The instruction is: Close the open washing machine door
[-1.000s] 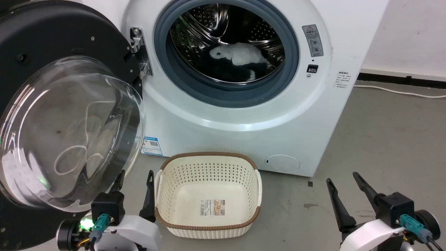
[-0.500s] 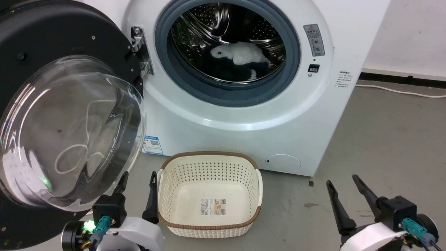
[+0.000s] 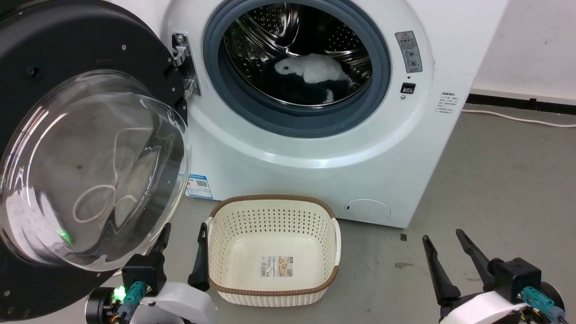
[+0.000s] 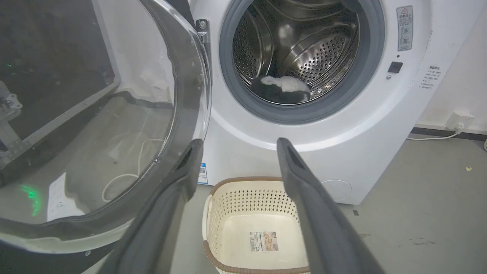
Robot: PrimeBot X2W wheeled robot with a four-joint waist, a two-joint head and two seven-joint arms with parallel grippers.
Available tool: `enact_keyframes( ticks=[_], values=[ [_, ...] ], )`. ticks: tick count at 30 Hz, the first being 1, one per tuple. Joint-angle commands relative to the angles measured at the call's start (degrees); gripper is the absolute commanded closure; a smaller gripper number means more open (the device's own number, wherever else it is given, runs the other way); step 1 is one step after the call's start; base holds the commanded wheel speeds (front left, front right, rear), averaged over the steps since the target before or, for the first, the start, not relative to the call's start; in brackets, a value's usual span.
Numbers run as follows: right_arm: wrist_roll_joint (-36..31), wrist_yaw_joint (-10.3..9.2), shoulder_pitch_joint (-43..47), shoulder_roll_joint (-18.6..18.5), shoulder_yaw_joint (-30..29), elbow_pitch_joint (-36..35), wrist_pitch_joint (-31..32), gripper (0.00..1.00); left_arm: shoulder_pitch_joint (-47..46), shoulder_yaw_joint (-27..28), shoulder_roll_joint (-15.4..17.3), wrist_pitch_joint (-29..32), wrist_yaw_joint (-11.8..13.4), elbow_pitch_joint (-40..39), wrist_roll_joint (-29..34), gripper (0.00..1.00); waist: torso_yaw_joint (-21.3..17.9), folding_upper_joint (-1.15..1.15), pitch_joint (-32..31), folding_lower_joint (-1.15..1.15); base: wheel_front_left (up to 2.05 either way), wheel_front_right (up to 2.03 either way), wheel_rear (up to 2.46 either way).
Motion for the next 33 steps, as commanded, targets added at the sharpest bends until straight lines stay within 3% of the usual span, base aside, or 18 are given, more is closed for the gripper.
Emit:
enact_keyframes(
  ticks=[1,13,14,15,16,22,27,33],
  values=[
    [0.72,0.02,0.88,-0.01,0.15,0.32,-0.64,0.00,-0.06,-0.33,0.30,-0.70,0.31,0.30,-0.67,0.00,0.02,0.00,0.04,0.00,0.00,0.00,0.00],
    [2.21,0.02,1.33,-0.01,0.24,1.06,-1.89,0.00,-0.16,-1.36,0.61,-1.84,0.73,1.07,-2.19,0.00,0.09,0.00,0.11,0.00,0.00,0.00,0.00],
    [2.35,0.02,1.39,-0.01,0.25,1.13,-2.00,0.00,-0.16,-1.41,0.62,-1.96,0.77,1.14,-2.38,0.05,0.10,0.00,0.10,0.00,0.00,0.00,0.00],
    [2.50,0.02,1.45,-0.01,0.26,1.20,-2.10,0.00,-0.15,-1.43,0.61,-2.09,0.82,1.20,-2.65,0.65,0.12,0.00,0.10,0.00,0.00,0.00,0.00],
    [2.65,0.03,1.50,-0.01,0.26,1.26,-2.21,0.00,-0.16,-1.48,0.60,-2.21,0.76,1.25,-3.01,1.00,0.15,0.00,0.12,0.00,0.00,0.00,0.00],
    [3.54,0.03,1.90,-0.01,0.09,1.66,-2.91,0.00,-0.59,-1.13,0.62,-3.59,0.38,-0.65,-4.15,1.00,0.62,0.00,0.11,0.00,0.00,0.00,0.00],
    [4.62,0.03,2.53,-0.01,-0.35,2.15,-3.77,0.00,-1.63,4.33,0.03,-4.57,0.91,-10.76,-3.95,1.00,2.60,0.00,0.16,0.00,0.00,0.00,0.00],
    [5.64,0.03,2.82,-0.02,-0.49,2.55,-4.47,0.00,-3.42,13.14,-0.14,-5.29,2.35,-16.67,-7.38,1.00,5.38,0.00,0.35,0.00,0.00,0.00,0.00]
  ],
)
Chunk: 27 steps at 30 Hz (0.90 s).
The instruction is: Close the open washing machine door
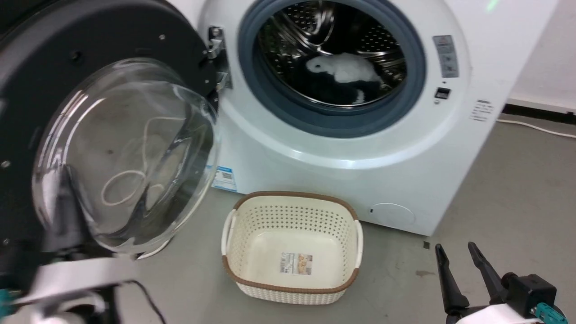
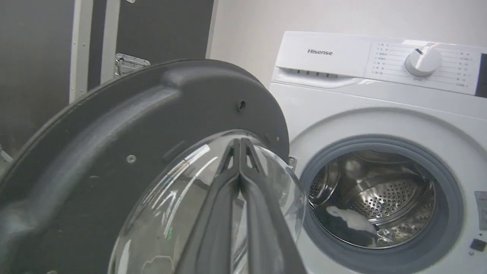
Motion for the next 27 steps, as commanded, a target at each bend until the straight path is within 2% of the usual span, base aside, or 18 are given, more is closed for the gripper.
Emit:
enact_keyframes(
  ticks=[1,5,8,16,20,27],
  values=[
    [0.55,0.03,0.85,-0.02,-0.11,0.23,-0.57,0.00,-0.93,1.67,0.06,-0.42,0.25,-0.67,-0.84,1.00,0.99,0.00,0.15,0.00,0.00,0.00,0.00],
    [0.83,0.04,0.88,-0.02,-0.45,0.29,-0.97,0.00,-2.15,8.81,0.15,-0.90,-0.76,1.14,-2.08,1.00,3.12,0.00,0.64,0.00,0.00,0.00,0.00],
    [0.90,0.04,0.83,-0.02,-0.92,0.16,-1.05,0.00,-4.07,13.75,1.39,-1.26,-1.28,4.40,-3.28,1.00,4.77,0.00,1.50,0.00,0.00,0.00,0.00],
    [0.05,0.04,-1.10,-0.02,-2.32,-1.79,-0.43,0.00,-8.99,22.16,9.58,-1.05,-0.77,15.37,-6.65,1.00,7.53,0.00,6.90,0.00,0.00,0.00,0.00],
    [-0.72,0.04,-2.34,-0.02,-3.15,-3.19,0.34,0.00,-11.29,23.93,13.79,1.48,-1.36,20.12,-8.71,1.00,8.34,0.00,10.34,0.00,0.00,0.00,0.00],
    [-1.17,0.05,-3.04,-0.02,-3.89,-4.59,0.99,0.00,-14.15,21.33,19.23,11.25,-5.57,27.72,-12.58,1.00,9.46,0.00,13.47,0.00,0.00,0.00,0.00]
  ],
)
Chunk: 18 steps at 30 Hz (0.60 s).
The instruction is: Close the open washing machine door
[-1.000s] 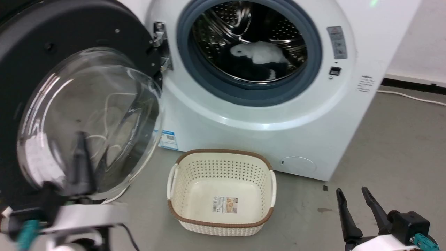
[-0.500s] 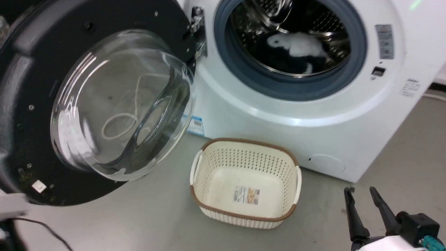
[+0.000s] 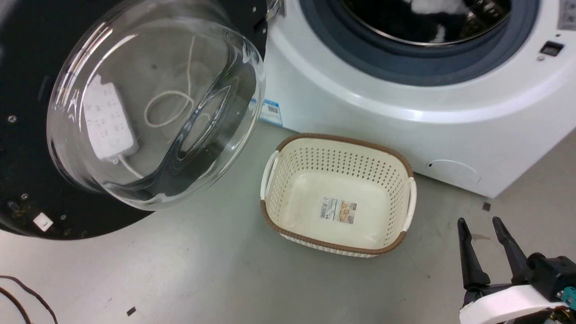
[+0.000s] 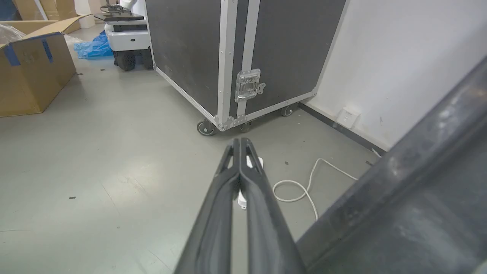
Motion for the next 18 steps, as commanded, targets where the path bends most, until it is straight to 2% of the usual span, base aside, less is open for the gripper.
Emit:
enact_keyframes(
  ticks=[1,9,14,15,18],
  values=[
    [-0.10,0.05,-0.79,-0.02,-0.06,-0.35,-0.04,0.00,-1.11,0.16,0.99,1.65,-0.72,1.05,-1.43,1.00,0.54,0.00,0.65,-0.01,0.00,0.00,0.00],
    [0.95,0.05,-0.72,-0.02,-0.26,0.37,-0.82,0.00,-1.42,-4.39,1.95,16.74,-3.27,3.23,-13.15,1.00,2.46,0.00,-0.08,-0.01,0.00,0.00,0.00],
    [1.76,0.05,-0.54,-0.02,-0.23,1.19,-1.52,0.00,0.94,-9.03,2.79,22.58,-3.67,0.20,-21.53,1.00,3.44,0.00,-0.94,-0.01,0.00,0.00,0.00],
    [1.76,0.05,-0.54,-0.02,-0.23,1.19,-1.52,0.00,0.94,-9.03,2.79,22.58,-3.67,0.20,-21.53,1.00,3.44,0.00,-0.94,-0.01,0.00,0.00,0.00],
    [2.56,0.05,-0.06,-0.02,-0.35,2.13,-2.29,0.00,4.03,-15.00,3.61,27.38,-3.92,-2.82,-25.87,1.00,4.30,0.00,-1.80,-0.01,0.00,0.00,0.00]
  ],
)
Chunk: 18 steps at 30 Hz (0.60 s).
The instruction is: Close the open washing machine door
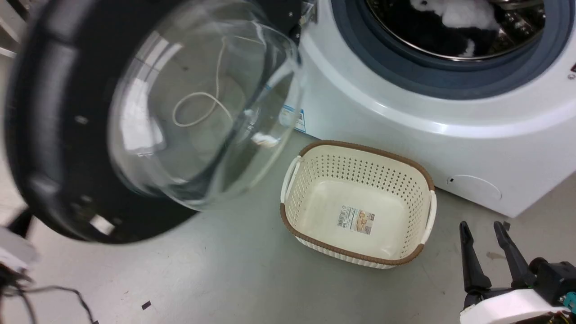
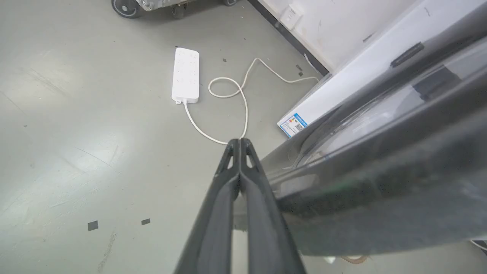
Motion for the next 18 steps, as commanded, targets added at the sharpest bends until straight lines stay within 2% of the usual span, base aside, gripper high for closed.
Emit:
enact_keyframes(
  ticks=[1,3,6,7,10,18],
  values=[
    [1.37,0.06,0.34,-0.03,-0.19,1.19,-1.32,0.00,2.31,-6.08,-0.78,3.93,-1.01,-2.78,-3.50,1.00,0.97,0.00,-1.18,0.01,0.00,0.00,0.00],
    [1.67,0.06,0.50,-0.03,-0.21,1.50,-1.62,0.00,2.55,-7.40,-0.89,3.98,-1.07,-3.88,-3.98,1.00,1.29,0.00,-1.48,0.01,0.00,0.00,0.00],
    [2.57,0.06,0.83,-0.03,0.01,2.85,-2.76,0.00,3.79,-14.57,-1.65,4.59,-1.16,-8.29,-4.31,1.00,1.57,0.00,-3.24,0.01,0.00,0.00,0.00],
    [2.57,0.06,0.83,-0.03,0.01,2.85,-2.76,0.00,3.79,-14.57,-1.65,4.59,-1.16,-8.29,-4.31,1.00,1.57,0.00,-3.24,0.01,0.00,0.00,0.00],
    [3.22,0.06,0.57,-0.03,-0.04,3.80,-3.56,0.00,4.52,-19.59,-2.50,4.74,-1.16,-11.75,-4.75,1.00,1.18,0.00,-4.25,0.01,0.00,0.00,0.00],
    [4.29,0.06,-0.12,-0.03,-1.00,6.02,-5.11,0.00,4.27,-31.69,-5.03,4.41,-1.16,-18.55,-4.71,1.00,-2.49,0.00,-5.18,0.01,0.00,0.00,0.00]
  ],
)
